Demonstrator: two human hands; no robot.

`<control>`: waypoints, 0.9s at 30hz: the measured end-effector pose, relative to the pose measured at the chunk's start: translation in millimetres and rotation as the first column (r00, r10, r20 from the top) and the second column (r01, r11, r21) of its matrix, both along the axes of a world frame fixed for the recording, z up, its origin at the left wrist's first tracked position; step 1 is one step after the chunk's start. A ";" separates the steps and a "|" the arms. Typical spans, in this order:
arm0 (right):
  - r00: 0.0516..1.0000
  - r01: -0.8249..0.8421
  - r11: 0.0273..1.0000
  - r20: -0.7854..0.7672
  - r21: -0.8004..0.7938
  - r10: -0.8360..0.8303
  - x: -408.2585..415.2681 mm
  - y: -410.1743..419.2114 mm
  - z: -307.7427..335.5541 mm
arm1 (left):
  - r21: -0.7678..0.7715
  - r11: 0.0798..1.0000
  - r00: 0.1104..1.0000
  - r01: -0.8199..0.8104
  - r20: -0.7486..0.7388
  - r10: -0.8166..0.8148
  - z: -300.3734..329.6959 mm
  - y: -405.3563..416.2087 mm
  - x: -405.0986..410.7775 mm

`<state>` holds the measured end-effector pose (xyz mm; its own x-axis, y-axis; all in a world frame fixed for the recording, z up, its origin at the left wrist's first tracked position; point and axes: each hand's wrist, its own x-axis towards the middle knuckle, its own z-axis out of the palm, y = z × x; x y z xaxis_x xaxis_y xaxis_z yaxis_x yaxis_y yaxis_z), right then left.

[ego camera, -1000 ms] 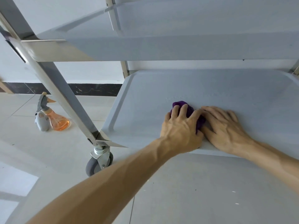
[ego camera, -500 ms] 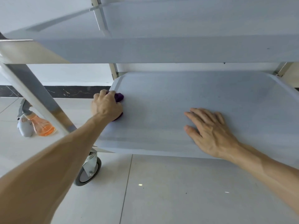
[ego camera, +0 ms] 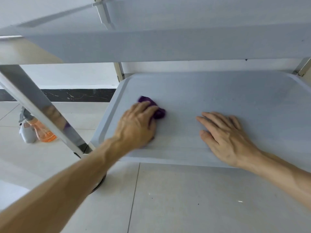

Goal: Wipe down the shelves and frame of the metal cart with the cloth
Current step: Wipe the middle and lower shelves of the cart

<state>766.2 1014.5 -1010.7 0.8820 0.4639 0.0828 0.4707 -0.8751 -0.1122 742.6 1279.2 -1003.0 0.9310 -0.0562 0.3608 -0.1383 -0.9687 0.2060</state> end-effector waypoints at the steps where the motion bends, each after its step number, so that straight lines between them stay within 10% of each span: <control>1: 1.000 0.001 1.000 0.002 0.005 -0.001 0.2 0.5 -0.4 | -0.002 0.998 0.998 -0.063 -0.020 0.063 1.1 17.7 12.7; 7: 1.000 0.003 0.999 0.028 0.038 -0.004 -1.5 2.0 -1.5 | 0.005 0.911 0.889 -0.411 -0.220 0.402 6.2 39.7 80.7; 14: 1.000 -0.020 0.997 0.023 0.069 0.019 -0.6 -3.4 -2.0 | -0.148 0.989 0.984 0.019 -0.170 -0.045 9.9 -40.7 67.8; 19: 0.999 0.012 0.988 -0.053 0.152 -0.004 3.6 -7.6 -0.2 | -0.489 0.866 0.974 0.102 -0.128 -0.186 9.8 -20.7 22.0; 27: 0.988 0.075 0.879 -0.152 0.471 -0.003 22.7 62.8 30.5 | -0.078 0.976 0.960 -0.203 -0.211 0.182 3.3 62.9 -8.6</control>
<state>788.9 1077.3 -980.2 0.9177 0.3652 0.1565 0.3845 -0.7170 -0.5815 734.0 1342.0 -999.8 0.9746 0.1575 0.1595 0.1030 -0.9465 0.3058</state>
